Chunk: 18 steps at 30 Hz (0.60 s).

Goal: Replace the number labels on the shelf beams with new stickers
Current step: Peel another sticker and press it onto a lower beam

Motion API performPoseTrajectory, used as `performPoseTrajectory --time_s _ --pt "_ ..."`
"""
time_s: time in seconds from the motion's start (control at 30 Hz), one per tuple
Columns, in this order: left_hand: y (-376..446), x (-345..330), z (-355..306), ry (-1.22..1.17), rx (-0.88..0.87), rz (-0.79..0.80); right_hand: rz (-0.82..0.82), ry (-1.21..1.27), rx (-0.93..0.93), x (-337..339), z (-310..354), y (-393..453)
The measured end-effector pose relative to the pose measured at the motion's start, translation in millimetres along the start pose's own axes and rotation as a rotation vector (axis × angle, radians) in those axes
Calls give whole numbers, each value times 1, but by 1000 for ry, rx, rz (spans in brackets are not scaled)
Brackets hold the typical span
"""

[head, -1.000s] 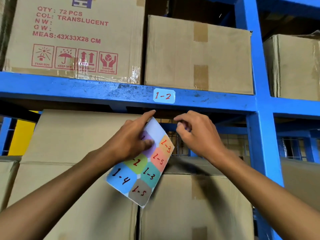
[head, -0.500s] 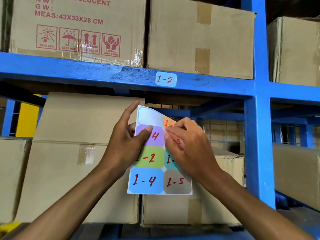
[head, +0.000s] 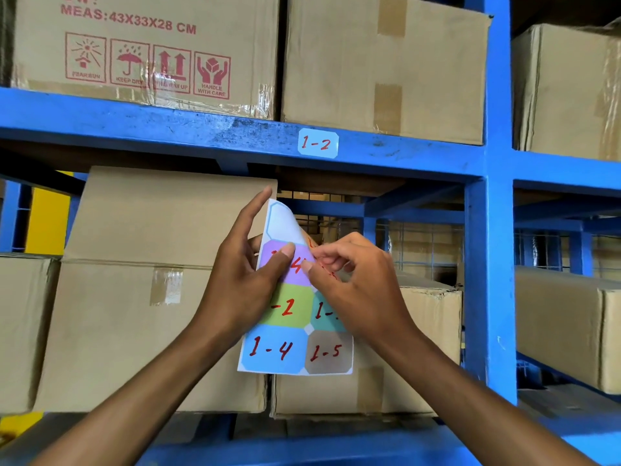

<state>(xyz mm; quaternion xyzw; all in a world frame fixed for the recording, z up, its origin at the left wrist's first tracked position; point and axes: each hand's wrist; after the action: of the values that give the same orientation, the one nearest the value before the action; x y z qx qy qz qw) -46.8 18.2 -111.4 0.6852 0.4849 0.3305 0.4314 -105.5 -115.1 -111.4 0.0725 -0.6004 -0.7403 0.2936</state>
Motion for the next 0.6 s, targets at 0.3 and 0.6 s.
performPoseTrajectory --time_s 0.3,0.6 --pt "-4 4 7 -108 86 23 20 76 -51 0 4 -2" --pt "-8 5 6 -25 60 5 138 197 -173 7 7 -3"
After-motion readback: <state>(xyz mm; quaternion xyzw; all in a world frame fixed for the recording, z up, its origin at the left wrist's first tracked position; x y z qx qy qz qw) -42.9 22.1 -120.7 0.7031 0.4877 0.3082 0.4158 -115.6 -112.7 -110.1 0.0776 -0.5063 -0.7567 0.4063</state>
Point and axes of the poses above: each hand's wrist, its own y-axis towards the middle knuckle, its own x-axis out of the back of the hand, z = x × y
